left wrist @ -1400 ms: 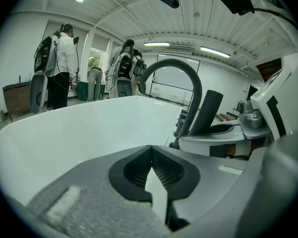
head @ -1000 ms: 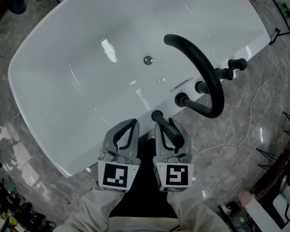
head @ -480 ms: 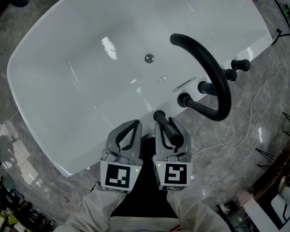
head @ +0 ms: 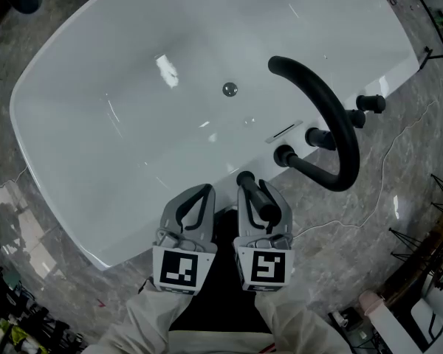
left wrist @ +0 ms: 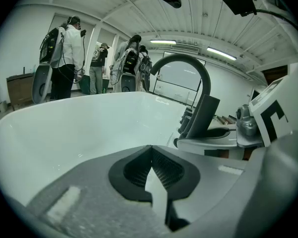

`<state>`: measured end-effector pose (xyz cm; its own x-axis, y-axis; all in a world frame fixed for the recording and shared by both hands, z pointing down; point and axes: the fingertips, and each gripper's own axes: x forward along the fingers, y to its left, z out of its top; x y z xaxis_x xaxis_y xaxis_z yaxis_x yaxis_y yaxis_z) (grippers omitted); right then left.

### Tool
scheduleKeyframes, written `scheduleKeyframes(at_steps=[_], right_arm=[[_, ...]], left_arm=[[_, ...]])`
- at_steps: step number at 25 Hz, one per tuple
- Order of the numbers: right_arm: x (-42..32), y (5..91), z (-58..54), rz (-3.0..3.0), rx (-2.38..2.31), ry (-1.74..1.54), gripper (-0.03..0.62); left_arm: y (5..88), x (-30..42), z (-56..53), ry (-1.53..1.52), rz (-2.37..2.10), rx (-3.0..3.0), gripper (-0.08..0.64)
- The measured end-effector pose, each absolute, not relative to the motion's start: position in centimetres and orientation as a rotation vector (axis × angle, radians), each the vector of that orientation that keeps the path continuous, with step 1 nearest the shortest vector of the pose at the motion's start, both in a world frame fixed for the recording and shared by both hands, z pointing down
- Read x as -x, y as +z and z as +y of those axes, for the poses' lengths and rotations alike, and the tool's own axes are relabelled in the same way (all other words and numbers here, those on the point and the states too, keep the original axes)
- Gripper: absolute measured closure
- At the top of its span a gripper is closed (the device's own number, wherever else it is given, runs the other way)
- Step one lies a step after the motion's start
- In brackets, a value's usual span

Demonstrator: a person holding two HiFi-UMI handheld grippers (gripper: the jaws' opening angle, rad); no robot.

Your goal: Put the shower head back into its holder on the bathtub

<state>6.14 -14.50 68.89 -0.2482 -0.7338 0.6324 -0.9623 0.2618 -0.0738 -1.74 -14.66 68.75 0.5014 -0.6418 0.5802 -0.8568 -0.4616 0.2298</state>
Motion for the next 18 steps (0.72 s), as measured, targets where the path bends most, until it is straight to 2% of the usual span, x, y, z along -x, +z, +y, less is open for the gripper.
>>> scheduleKeyframes(at_steps=[18], right_arm=[[-6.57, 69.35, -14.29, -2.082, -1.551, 0.660, 0.442]], left_arm=[[69.20, 1.70, -14.42, 0.567, -1.222, -2.244, 0.559]])
